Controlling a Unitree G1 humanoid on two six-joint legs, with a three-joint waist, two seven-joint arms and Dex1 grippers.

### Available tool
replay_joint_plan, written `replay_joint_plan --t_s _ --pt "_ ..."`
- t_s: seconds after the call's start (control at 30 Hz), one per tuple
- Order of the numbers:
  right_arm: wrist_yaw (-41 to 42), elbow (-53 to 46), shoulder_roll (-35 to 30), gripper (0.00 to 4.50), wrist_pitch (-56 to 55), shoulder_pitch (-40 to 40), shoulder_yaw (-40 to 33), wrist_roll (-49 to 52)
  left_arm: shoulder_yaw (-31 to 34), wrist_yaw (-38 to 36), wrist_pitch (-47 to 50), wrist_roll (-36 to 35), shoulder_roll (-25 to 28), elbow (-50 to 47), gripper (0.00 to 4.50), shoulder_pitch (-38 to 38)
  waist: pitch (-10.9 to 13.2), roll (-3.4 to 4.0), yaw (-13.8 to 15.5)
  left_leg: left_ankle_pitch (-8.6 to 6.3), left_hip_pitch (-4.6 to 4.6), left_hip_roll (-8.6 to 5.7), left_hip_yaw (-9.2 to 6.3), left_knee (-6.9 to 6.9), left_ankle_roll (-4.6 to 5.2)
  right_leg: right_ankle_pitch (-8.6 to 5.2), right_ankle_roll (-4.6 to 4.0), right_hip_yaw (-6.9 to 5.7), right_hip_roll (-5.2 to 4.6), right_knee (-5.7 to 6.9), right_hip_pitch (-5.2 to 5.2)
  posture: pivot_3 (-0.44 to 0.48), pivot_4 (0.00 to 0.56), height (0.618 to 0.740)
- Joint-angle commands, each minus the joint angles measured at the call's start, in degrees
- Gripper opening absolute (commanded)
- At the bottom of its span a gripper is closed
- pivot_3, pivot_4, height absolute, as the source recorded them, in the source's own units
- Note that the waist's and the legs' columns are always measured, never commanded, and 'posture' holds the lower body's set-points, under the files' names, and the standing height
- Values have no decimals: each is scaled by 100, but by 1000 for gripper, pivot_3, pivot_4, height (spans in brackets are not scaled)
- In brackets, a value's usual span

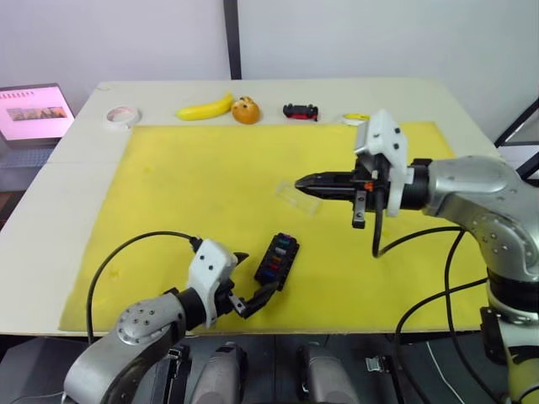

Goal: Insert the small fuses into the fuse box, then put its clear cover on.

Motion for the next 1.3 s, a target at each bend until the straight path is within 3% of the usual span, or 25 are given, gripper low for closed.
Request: replay_joint_plan --t_s 0.03,0.5,1.0,1.1,1.17,1.3 --pt "70 -15 -142 31 27 -195 -82 120 -326 296 -112 167 -60 -293 4500 34 0 0 -2 0 0 0 0 0 0 0 0 0 0 -1 0 0 150 740" --pt "19 22 -265 31 158 -604 -52 246 -1127 1138 -122 863 -305 140 4500 101 0 0 -7 -1 -1 -1 2 -1 2 0 0 -2 0 -4 0 0 150 740" --pt "-256 -87 -288 31 284 -800 -63 297 -1424 1217 -653 1280 -738 1079 4500 -8 -5 8 72 -1 2 -6 4 0 2 0 -1 -3 -7 -7 6 0 150 740" --pt "-262 -86 -330 0 256 -785 -73 270 -1386 1145 -771 1338 -718 1304 3580 -116 -6 9 116 -1 3 -9 6 1 2 0 0 -2 -8 -7 8 0 150 740" --pt "-261 -90 -360 0 239 -762 -82 252 -1319 1088 -810 1341 -691 1421 2591 -181 -6 10 116 -1 3 -13 5 2 2 0 -1 -3 -13 -8 9 0 150 740" --pt "-251 -92 -429 0 95 -619 -22 94 -1054 821 -869 1253 -549 1655 2515 -376 -6 10 120 -1 4 -22 5 2 2 0 0 -7 -32 -8 11 0 150 740"
